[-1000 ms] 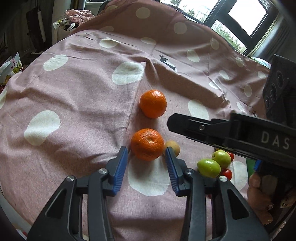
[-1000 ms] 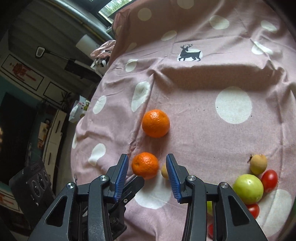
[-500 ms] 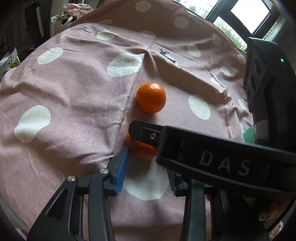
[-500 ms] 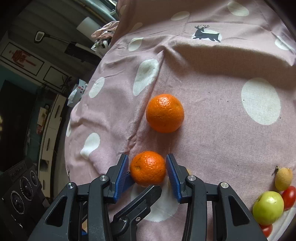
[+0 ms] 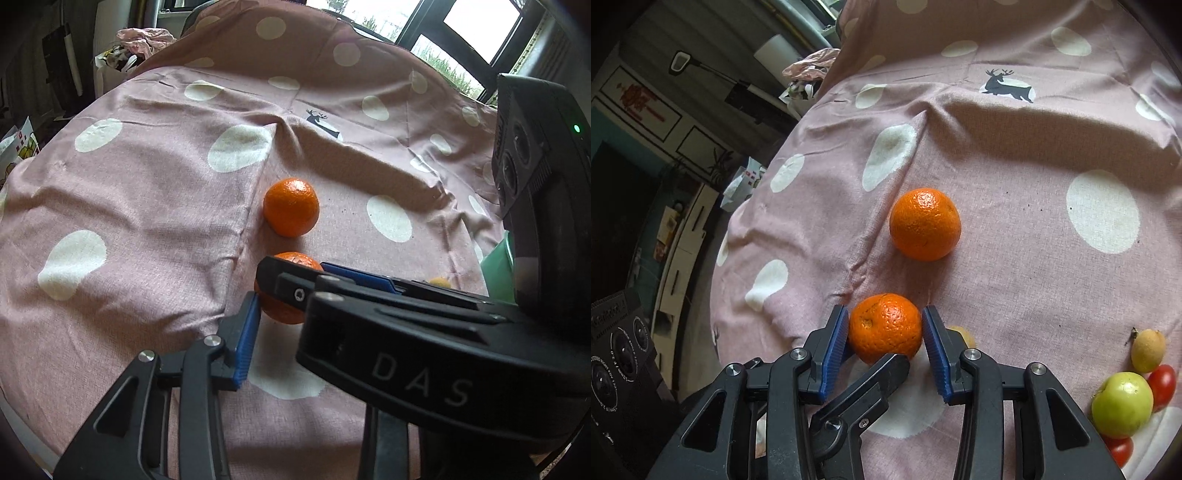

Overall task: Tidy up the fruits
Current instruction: 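Close the right gripper on the orange and lift it, then carry the orange into the green bowl and open the right gripper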

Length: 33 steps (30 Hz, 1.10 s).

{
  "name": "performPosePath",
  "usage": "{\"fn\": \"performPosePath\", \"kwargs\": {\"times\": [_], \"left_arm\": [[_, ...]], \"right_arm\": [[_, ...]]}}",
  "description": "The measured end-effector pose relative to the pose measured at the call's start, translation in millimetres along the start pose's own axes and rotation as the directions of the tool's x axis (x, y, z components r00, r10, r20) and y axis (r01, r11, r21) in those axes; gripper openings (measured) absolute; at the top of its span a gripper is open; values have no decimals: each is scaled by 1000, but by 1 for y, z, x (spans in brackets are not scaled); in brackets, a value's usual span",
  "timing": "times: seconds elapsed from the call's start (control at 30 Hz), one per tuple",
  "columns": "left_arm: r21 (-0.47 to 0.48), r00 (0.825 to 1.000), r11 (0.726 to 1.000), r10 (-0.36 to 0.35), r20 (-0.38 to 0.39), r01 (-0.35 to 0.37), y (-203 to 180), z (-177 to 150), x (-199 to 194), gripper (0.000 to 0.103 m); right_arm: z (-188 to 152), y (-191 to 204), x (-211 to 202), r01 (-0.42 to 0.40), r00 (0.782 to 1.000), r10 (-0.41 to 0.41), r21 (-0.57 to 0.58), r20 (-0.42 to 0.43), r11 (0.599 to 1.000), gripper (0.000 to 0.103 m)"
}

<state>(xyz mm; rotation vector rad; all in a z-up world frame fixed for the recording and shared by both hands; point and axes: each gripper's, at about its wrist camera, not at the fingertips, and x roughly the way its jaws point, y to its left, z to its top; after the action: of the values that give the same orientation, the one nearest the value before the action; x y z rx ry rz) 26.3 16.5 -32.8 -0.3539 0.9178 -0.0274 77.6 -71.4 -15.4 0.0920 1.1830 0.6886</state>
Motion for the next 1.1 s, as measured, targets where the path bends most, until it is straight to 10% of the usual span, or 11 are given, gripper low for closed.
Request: {"fn": "performPosePath", "kwargs": {"times": [0.37, 1.1], "left_arm": [[175, 989, 982, -93, 119, 71, -48, -9, -47, 36], [524, 946, 835, -285, 155, 166, -210, -16, -59, 37]], "right_arm": [[-28, 4, -76, 30, 978, -38, 42, 204, 999, 44], [-73, -87, -212, 57, 840, -208, 299, 501, 952, 44]]}}
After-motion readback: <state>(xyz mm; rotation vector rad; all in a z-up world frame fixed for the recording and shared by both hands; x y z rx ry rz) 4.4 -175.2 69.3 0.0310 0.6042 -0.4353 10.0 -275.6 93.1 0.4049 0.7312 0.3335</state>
